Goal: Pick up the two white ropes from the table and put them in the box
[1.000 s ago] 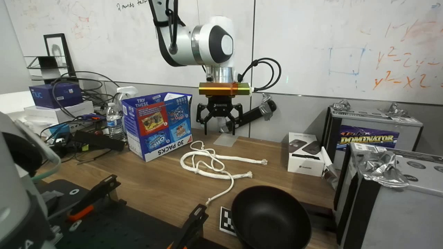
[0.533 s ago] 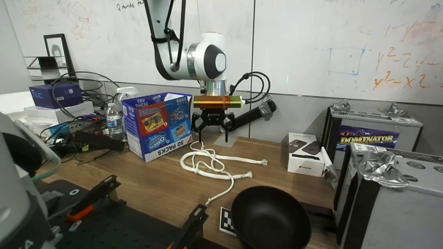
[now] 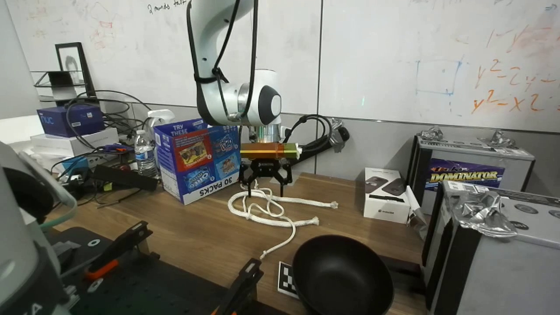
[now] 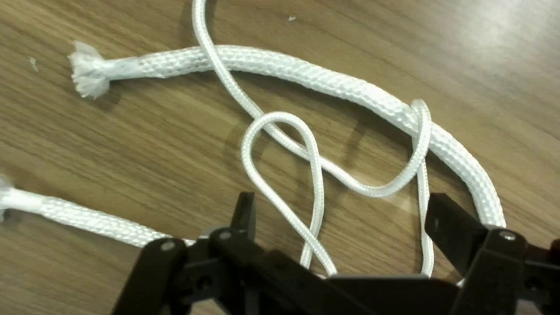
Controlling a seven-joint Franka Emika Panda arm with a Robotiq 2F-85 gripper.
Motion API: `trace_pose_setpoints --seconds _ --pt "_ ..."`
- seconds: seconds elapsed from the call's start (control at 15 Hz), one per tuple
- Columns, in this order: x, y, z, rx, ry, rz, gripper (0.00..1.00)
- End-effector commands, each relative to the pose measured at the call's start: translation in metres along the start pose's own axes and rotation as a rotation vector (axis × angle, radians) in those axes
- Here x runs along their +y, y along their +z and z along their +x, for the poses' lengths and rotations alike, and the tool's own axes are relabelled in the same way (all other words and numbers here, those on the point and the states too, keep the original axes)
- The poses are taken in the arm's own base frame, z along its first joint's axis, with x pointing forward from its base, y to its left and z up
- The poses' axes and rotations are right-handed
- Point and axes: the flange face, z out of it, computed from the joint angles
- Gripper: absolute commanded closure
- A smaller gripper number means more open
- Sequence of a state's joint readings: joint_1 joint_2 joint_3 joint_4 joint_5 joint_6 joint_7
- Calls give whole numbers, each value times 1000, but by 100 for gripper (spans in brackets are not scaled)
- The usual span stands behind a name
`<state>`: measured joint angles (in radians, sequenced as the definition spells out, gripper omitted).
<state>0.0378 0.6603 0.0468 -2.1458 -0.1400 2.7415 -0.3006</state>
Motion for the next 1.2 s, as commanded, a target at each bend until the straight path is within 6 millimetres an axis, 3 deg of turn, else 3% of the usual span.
trace_pose_setpoints --seconds 0.0,1.13 --pt "4 18 14 16 19 -31 0" --pt "16 43 15 60 51 -37 0"
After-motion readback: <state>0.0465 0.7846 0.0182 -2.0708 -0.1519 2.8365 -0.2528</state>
